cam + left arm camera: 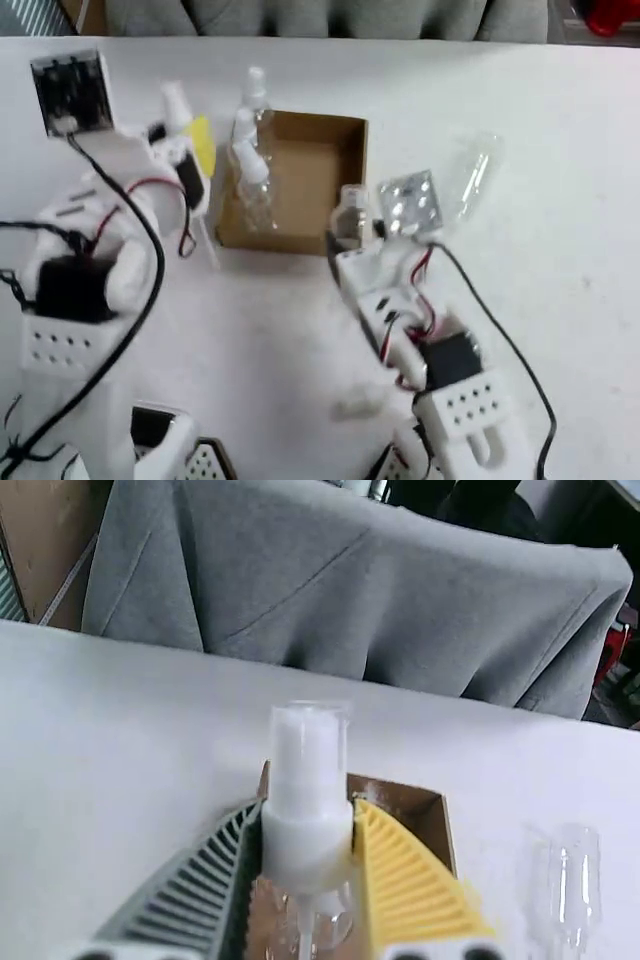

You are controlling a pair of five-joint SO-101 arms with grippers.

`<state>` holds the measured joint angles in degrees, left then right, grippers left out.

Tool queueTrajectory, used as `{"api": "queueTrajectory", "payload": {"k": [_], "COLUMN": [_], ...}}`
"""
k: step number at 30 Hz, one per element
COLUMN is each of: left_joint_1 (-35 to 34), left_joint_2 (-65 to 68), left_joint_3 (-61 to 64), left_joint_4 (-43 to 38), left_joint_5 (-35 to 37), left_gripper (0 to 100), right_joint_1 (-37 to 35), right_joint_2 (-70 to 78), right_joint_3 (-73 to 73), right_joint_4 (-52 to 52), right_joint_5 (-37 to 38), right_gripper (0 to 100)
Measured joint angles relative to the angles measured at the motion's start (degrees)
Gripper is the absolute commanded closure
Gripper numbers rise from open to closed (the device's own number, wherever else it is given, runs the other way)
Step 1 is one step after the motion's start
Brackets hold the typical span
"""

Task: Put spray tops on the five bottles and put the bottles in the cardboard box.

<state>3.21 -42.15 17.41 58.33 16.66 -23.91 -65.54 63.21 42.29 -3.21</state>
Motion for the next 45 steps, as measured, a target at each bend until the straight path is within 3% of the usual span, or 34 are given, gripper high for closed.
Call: {"api": "queueTrajectory", "payload": {"k": [8, 16, 23, 27, 33, 39, 45], "left_joint_1": [0.0, 0.0, 1.8, 7.7, 16.4, 18.4, 18.5], "left_joint_2": [3.4, 3.4, 3.4, 3.4, 3.4, 0.9, -11.3], "left_joint_3": [-6.2, -6.2, -6.2, -6.2, -6.2, -5.5, 7.3], "left_joint_4": [-6.1, -19.2, -28.5, -29.3, -28.5, -23.7, -28.1], "left_joint_5": [0.1, 0.1, 0.1, -0.9, -11.4, -9.8, -8.8], "left_gripper": [98, 98, 98, 98, 98, 98, 98], "right_joint_1": [-11.8, -12.9, -12.8, -13.5, -14.9, -14.9, -15.2], "right_joint_2": [-17.0, -35.8, -36.7, -36.9, -36.9, -37.0, -37.0], "right_joint_3": [17.3, 30.6, 31.3, 31.3, 32.0, 32.1, 32.1], "right_joint_4": [-15.9, -24.2, -24.8, -24.8, -24.8, -24.8, -24.8], "right_joint_5": [0.0, 0.0, 0.0, 0.0, 0.0, 0.0, 0.0], "right_gripper": [98.1, 98.1, 98.1, 98.2, 98.2, 98.2, 98.2]}}
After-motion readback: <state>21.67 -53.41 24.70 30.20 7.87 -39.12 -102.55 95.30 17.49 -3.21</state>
